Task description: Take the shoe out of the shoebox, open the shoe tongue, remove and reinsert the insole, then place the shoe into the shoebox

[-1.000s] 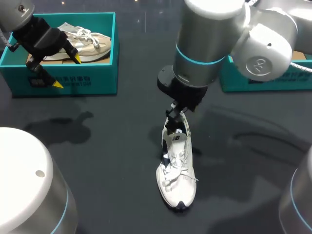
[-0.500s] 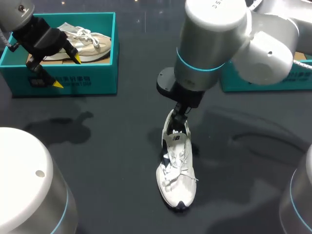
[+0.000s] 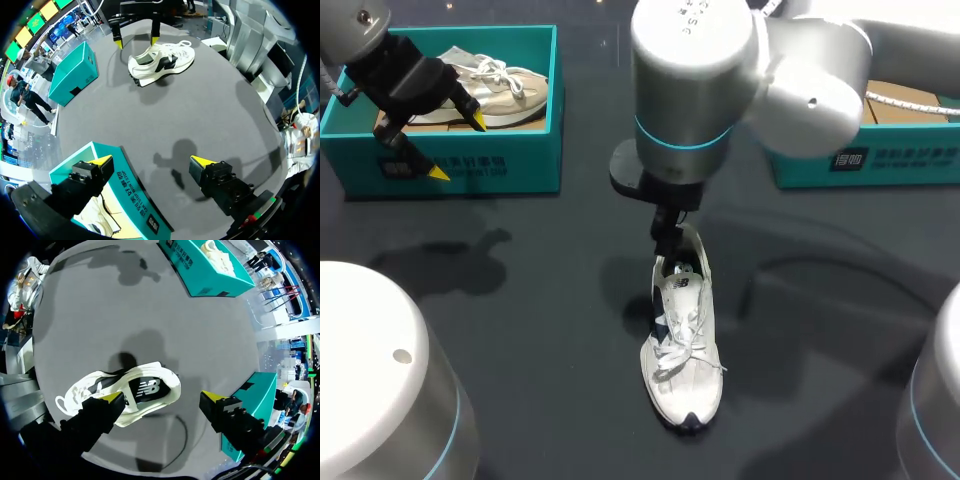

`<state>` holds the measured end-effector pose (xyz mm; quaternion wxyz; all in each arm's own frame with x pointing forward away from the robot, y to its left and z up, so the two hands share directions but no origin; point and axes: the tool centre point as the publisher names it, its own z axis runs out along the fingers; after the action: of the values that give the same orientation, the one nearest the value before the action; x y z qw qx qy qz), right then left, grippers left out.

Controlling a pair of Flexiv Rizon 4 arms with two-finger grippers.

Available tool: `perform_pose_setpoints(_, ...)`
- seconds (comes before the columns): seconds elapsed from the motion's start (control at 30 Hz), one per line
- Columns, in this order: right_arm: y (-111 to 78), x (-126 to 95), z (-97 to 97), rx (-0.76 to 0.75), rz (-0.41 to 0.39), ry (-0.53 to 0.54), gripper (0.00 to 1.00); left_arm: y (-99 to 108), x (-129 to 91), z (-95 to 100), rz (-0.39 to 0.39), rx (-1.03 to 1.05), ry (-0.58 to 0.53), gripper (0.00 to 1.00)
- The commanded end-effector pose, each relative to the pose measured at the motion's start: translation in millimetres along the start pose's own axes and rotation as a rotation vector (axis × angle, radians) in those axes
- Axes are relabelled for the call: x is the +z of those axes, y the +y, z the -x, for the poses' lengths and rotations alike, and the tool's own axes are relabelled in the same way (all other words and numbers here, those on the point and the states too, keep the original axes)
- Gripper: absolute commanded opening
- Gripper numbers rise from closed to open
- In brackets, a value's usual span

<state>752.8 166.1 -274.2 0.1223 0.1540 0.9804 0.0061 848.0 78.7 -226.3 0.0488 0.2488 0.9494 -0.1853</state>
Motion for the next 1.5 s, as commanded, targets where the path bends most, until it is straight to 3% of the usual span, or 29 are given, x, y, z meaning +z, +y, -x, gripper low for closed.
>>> perform_pose_setpoints(0.03,6.5,16,9.0,-0.008,-0.023,0.030,1.00,0,0,-1.3,0.003,0.001,-0.001,1.00)
perform_pose_setpoints(0.8,-4.9,60,21.7,-0.117,0.024,0.067,1.00,0,0,-1.3,0.003,0.001,-0.001,1.00)
perform_pose_setpoints(1.1,-0.3,79,23.8,-0.125,0.021,0.112,1.00,0,0,-1.3,0.003,0.001,-0.001,1.00)
perform_pose_setpoints(1.23,-1.8,87,24.4,-0.120,0.030,0.133,0.90,0,0,-1.3,0.003,0.001,-0.001,1.00)
perform_pose_setpoints(1.5,-4.7,101,23.6,-0.117,0.037,0.173,0.81,0,0,-1.3,0.003,0.001,-0.001,1.00)
